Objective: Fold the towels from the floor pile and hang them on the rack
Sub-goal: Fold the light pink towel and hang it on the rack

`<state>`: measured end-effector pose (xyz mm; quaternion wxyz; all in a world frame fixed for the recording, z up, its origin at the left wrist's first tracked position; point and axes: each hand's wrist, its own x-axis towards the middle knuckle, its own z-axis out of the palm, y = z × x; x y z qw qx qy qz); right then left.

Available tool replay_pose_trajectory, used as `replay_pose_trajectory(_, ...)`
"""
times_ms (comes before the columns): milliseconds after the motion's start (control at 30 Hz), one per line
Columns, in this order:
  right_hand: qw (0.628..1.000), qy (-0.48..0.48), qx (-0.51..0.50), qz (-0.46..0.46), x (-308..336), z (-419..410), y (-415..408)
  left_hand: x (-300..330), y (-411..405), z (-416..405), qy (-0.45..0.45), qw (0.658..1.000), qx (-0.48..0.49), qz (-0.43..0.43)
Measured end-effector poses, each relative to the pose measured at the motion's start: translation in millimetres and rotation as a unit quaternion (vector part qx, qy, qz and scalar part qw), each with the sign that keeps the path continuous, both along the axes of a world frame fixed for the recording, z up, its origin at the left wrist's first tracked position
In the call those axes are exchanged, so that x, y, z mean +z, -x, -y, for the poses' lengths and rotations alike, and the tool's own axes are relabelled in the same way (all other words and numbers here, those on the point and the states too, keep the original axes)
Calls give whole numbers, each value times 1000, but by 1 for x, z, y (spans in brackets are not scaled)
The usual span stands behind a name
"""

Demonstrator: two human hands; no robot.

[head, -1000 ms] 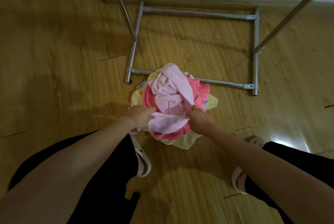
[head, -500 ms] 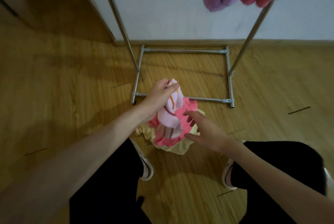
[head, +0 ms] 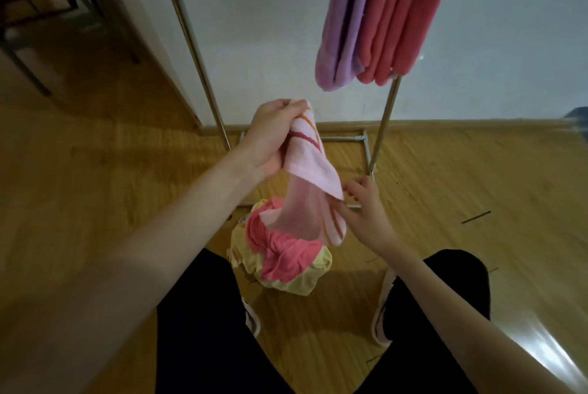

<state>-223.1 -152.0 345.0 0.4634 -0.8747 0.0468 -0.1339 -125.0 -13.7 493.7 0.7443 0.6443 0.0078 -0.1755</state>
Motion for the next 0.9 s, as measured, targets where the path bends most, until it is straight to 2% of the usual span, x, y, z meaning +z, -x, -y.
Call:
replay_pose_trajectory(167,997,-70,19,-21,27,18,19,28,-1,-16,0,999,36,-7)
replay_pose_trajectory(300,993,-96,42,-49,47,35,39,40,-15,-37,28,996,57,-57)
replay_pose_trajectory(533,989,-143,38,7,118,43,48,41,-20,-55,33,985,122,-115)
replay_pose_trajectory(667,985,-167,37,25,149,37,39,34,-17,-60,49,983,144,-99)
replay_pose_trajectory(767,986,-157,36,47,169,27,31,25,-10,-63,-14,993,99,-59)
replay_pose_trajectory(833,986,-149,39,61,178,23,27,18,-6,-67,-115,992,42,-23)
replay_pose_trajectory(900,987,-136,47,71,185,20,25,15,1,-71,-229,973,-22,24)
